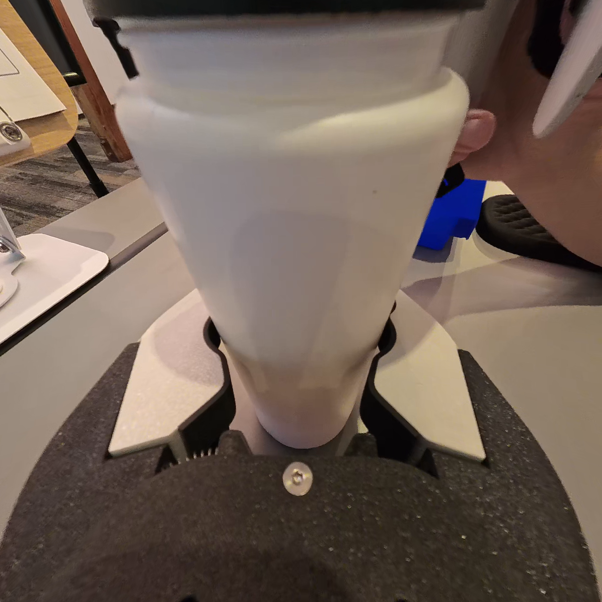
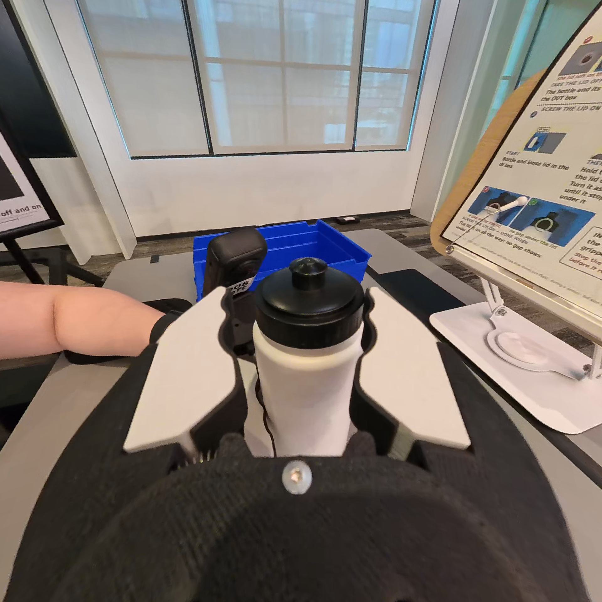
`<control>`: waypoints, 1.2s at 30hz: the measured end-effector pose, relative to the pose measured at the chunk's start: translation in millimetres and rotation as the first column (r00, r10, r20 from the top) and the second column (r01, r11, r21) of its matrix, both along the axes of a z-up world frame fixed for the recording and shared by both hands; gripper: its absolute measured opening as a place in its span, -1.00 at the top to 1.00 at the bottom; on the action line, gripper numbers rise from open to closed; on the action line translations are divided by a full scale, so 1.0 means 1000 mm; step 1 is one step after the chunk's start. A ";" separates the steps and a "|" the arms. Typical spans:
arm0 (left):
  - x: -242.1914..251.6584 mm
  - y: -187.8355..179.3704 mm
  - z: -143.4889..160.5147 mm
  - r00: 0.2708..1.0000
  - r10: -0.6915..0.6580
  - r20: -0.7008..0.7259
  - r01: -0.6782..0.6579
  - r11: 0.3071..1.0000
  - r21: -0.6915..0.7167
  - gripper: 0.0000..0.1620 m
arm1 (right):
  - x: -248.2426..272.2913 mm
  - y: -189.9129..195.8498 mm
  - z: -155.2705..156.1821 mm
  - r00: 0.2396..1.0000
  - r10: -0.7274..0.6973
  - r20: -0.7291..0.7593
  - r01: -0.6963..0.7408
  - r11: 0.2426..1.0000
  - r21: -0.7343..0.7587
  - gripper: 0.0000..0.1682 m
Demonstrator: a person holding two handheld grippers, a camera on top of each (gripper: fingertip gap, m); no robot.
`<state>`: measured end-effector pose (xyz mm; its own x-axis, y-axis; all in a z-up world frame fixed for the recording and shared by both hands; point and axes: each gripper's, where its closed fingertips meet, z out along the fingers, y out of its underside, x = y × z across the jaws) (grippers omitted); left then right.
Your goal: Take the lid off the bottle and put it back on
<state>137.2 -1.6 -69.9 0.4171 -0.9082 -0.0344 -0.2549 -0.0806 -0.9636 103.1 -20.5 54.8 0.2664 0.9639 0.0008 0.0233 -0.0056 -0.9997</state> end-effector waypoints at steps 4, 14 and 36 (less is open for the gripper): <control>0.000 0.000 0.000 1.000 -0.003 -0.001 0.003 1.000 0.001 -0.20 | -0.003 0.002 -0.006 0.996 -0.034 0.077 0.030 0.998 0.049 0.09; 0.001 0.002 0.000 1.000 0.013 0.006 -0.013 1.000 -0.009 -0.20 | -0.005 0.013 -0.013 0.981 -0.152 0.117 0.146 0.987 0.061 0.15; 0.001 -0.014 0.001 0.994 -0.107 0.010 0.107 0.994 -0.001 -0.20 | -0.004 -0.010 -0.012 0.991 0.069 0.114 -0.070 0.998 0.001 0.04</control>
